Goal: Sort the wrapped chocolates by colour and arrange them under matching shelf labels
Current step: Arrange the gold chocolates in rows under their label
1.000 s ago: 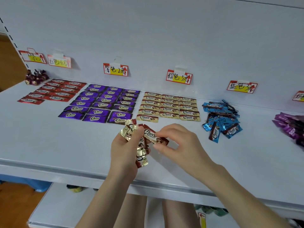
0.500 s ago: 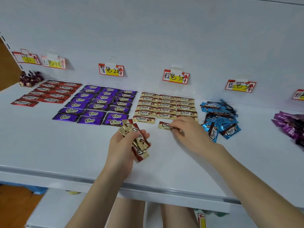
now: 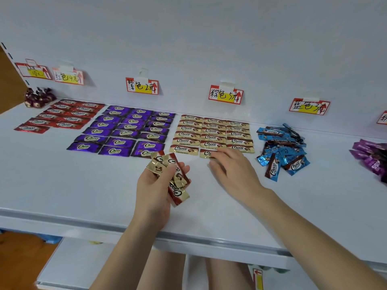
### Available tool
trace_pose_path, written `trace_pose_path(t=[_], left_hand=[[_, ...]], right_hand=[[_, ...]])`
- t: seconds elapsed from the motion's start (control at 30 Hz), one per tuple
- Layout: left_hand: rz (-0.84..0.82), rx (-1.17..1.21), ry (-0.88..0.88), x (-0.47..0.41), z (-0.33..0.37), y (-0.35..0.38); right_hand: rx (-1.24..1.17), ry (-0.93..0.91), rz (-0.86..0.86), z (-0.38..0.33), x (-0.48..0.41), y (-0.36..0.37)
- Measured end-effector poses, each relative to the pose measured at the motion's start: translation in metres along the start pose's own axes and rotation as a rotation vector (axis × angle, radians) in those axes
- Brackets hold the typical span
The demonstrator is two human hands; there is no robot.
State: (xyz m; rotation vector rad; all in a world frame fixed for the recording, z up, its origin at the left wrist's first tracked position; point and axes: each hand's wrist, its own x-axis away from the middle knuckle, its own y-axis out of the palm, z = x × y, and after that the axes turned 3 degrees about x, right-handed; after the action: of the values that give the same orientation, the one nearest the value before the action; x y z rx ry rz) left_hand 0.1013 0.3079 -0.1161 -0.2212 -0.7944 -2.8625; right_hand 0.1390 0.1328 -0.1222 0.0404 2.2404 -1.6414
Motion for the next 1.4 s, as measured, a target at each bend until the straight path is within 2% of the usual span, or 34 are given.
trace_pose_path(t=[0.7,0.8,0.93,1.03,1.13,1.27,1.4], left_hand=[[-0.059,0.019,0.004,0.004,0.002,0.001],[-0.072,0.031,-0.017,0.006,0.006,0.002],[-0.109,0.053,-0.061,0.011,0.01,0.006],[-0.187,0.023,-0.061,0.019,0.008,0.015],[-0.265,-0.042,-0.044,0.028,0.004,0.025],[-0.284,-0.125,-0.019,0.033,0.001,0.031],[-0.279,-0.209,0.006,0.031,0.004,0.033]], right_hand=[[0.032,-0.012,-0.075,0.003,-0.003,0.004],[-0.075,0.012,-0.015,0.001,-0.002,-0.002],[-0.395,0.074,0.215,-0.007,0.004,-0.024],[-0.688,0.075,0.158,-0.022,0.01,-0.045],[-0.825,0.039,0.08,-0.033,0.016,-0.057],[-0.897,0.05,0.044,-0.031,0.023,-0.063],[-0.742,0.071,-0.039,-0.02,0.03,-0.067]])
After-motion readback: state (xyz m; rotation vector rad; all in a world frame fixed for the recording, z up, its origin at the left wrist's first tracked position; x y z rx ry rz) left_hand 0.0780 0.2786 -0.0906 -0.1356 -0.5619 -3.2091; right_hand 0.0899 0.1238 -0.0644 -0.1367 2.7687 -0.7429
